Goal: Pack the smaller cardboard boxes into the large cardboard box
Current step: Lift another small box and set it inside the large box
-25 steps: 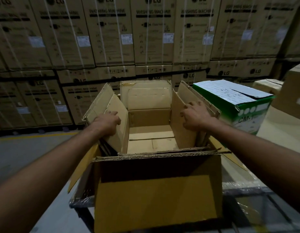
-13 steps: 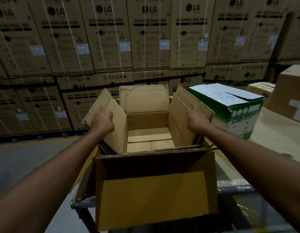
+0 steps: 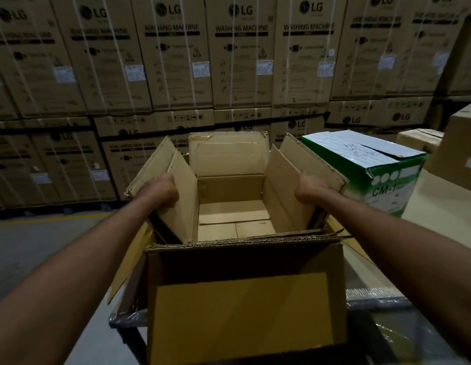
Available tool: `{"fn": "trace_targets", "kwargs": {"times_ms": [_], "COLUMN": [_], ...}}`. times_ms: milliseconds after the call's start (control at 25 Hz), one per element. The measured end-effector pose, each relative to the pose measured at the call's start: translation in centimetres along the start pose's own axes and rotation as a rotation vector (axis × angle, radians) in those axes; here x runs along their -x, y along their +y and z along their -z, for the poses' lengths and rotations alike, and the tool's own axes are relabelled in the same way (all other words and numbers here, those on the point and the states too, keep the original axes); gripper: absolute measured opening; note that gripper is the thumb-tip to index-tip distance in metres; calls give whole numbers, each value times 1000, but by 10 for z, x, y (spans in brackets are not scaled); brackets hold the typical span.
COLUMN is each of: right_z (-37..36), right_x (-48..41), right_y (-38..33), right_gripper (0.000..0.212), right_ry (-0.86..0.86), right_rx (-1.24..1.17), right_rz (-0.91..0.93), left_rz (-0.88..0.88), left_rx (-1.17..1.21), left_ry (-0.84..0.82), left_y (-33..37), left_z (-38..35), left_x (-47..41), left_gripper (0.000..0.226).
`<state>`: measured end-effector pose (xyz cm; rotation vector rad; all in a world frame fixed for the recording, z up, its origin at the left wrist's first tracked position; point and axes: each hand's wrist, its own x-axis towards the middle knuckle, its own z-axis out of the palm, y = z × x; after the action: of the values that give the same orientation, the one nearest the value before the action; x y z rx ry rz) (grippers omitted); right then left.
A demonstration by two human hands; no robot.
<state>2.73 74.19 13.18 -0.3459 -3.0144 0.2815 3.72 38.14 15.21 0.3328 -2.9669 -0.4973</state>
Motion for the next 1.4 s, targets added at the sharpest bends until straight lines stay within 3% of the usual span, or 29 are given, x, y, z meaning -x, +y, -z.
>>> {"fn": "trace_targets", "kwargs": {"times_ms": [160,440,640,840,960,1080,1240,1400], "right_z": [1,4,11,17,12,12,15,12], "right_x": [-1,3,16,36,46,53,63,52], "right_y": [-8,-7,-14,-31,-36,-33,-30,-17], "right_gripper": [51,57,22,25,37,34,17,11], "right_ry": [-18,-7,173,327,201,140,203,136], "right_rx": [87,119,473,170,79,118,229,238], "right_rz": [51,-34,130,369,427,477,455,269], "left_rz": [-30,-38,-165,-278,-359,-415,-440,-436], "left_rx": [-59,-118,-388,-114,-14,4,39,46], "left_ry": [59,113,259,187,140,28,-10,-87], "left_y": [6,6,13,37,50,57,60,59], "left_z": [-9,-11,-13,-4,-5,-5,-6,-14], "left_x": [-5,-6,3,22,36,49,63,64], "left_gripper": [30,32,40,41,40,44,44,44]}}
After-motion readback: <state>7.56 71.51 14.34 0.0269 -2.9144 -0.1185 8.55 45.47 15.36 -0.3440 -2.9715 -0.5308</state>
